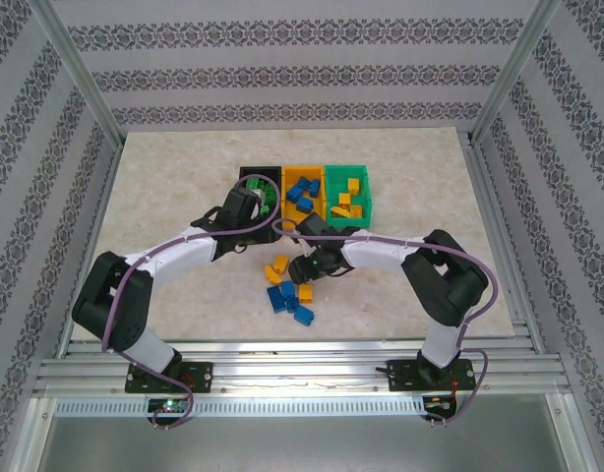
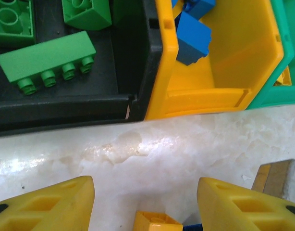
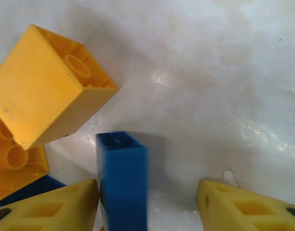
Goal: Sort the legos into containers by color
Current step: Pick up the lego from the center of the table.
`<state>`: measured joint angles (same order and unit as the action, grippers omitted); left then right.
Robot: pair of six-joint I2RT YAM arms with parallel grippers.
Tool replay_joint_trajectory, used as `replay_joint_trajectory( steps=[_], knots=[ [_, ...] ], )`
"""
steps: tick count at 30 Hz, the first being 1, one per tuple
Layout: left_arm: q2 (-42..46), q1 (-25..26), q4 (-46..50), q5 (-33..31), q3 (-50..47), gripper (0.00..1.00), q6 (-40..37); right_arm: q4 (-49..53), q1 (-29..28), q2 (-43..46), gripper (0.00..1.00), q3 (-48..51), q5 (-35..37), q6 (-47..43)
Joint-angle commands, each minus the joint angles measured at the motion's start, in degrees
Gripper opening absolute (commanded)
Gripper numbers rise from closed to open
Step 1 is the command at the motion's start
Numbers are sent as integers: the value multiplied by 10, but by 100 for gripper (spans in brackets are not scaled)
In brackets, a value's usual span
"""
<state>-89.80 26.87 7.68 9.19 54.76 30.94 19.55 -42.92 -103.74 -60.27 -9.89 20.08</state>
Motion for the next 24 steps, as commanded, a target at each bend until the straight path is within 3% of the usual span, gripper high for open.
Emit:
replay_joint_trajectory(
  steps=[1,6,13,17,24],
  knots=[
    [24,-7,0,-6,-10,58,1,23,-4,-28,58,-13,-8,-20],
    [25,-9,-4,-4,-20,58,5,29,-5,-32,53,-4,12,-20],
    [9,-8,-15,11,-14,58,9,18,-2,-17,31,-14,3,-15],
    [4,-8,-12,25,-7,58,10,-2,14,-5,21,-22,-38,-3],
    [4,-3,-13,41,-18,57,22,-28,72,17,16,-61,-83,9]
  ],
)
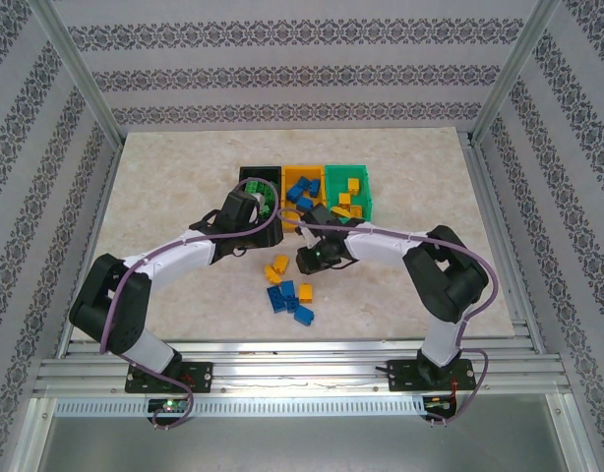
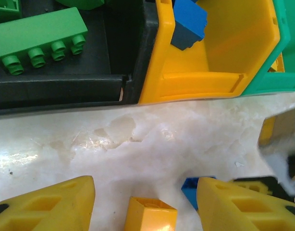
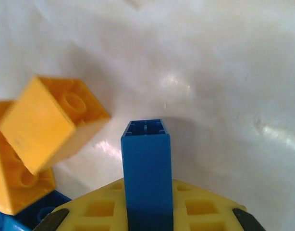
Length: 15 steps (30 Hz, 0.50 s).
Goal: Sort the legos into containers by color
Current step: Pick up the lego from the center of the table, then place the lego in the container.
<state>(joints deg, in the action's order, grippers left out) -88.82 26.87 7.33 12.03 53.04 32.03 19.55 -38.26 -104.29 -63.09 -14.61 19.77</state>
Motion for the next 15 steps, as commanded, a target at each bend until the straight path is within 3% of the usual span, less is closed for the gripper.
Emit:
replay_joint_trajectory(
  steps=[1,7,12,15],
  knots=[
    [-6,-1,-13,14,-5,58,12,-31,33,25,16,-39,-39,14],
    [-5,7,2,25,-12,57,8,-39,83,9,20,-115,-40,22],
    [-6,18,14,34,-11,57,5,-10,114,-47,39,-216,-36,9],
    [-3,27,22,41,-12,57,-6,-25,122,-45,47,-212,-53,27]
  ],
)
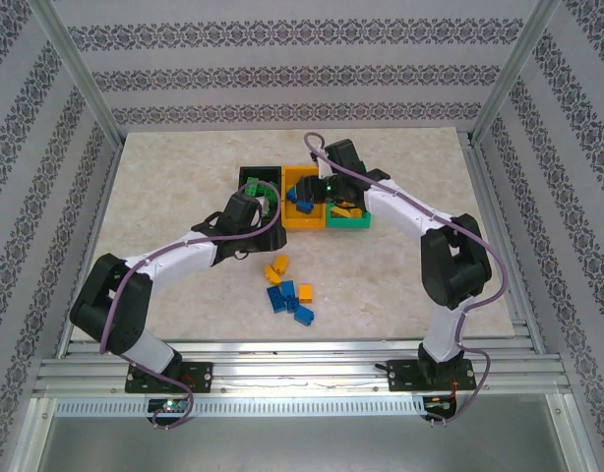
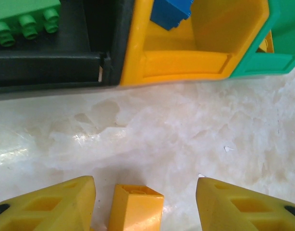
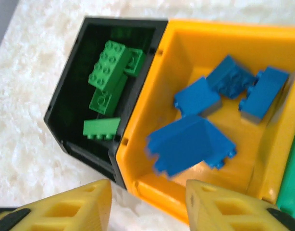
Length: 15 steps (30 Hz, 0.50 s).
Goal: Sort the legos into containers by color
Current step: Place the lego in the container.
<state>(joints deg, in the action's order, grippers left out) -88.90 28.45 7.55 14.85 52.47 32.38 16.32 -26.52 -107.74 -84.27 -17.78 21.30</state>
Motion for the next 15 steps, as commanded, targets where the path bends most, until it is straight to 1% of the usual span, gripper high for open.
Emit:
replay_joint_trajectory(
  steps=[1,4,10,15],
  knots=[
    [-2,16,21,12,-8,57,-17,-2,3,-6,48,9,-26,18],
    [-10,26,31,20,-9,57,-32,-16,-3,8,49,47,-36,17],
    [-44,37,70,31,14,58,-63,-29,-13,66,49,149,-7,5],
    [-82,45,112,15,56,58,-91,-41,-13,123,50,225,20,6]
  ],
)
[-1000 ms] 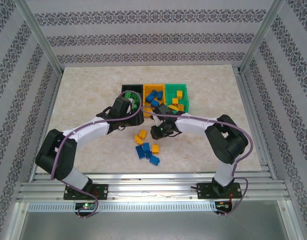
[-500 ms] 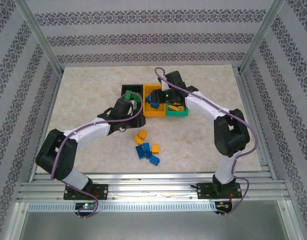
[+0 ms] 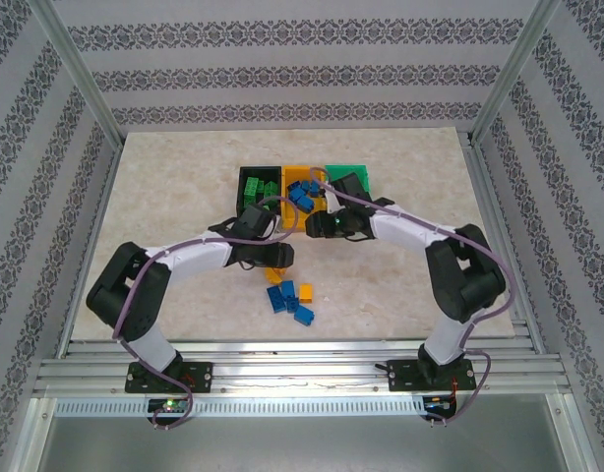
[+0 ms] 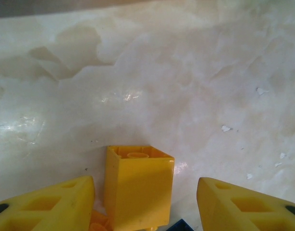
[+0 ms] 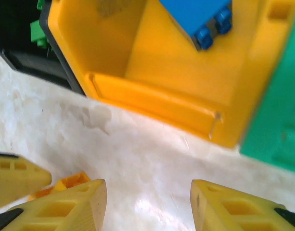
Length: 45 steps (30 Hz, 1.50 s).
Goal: Sort the legos into containers by color
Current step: Pick up the lego from the center of the table, then place the lego in the container.
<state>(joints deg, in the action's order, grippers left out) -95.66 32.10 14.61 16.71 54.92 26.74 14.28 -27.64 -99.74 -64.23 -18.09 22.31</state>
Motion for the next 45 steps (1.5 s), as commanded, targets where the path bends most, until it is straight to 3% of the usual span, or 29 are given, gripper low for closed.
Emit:
replay_joint_trajectory(
  steps=[1,16,26,36,45],
  knots=[
    [-23,9,56,-5,44,58,-43,-21,-2,54,50,36,28,-3],
    [-89,39,149,-48,108,53,-74,-49,-1,110,52,104,62,7],
    [-85,46,151,-45,137,25,-61,-51,5,143,52,126,73,-6],
    [-92,46,143,-32,199,24,-52,-53,51,231,53,207,87,-12],
    [-142,45,159,-36,328,26,-52,-52,119,315,55,289,71,2]
  ],
)
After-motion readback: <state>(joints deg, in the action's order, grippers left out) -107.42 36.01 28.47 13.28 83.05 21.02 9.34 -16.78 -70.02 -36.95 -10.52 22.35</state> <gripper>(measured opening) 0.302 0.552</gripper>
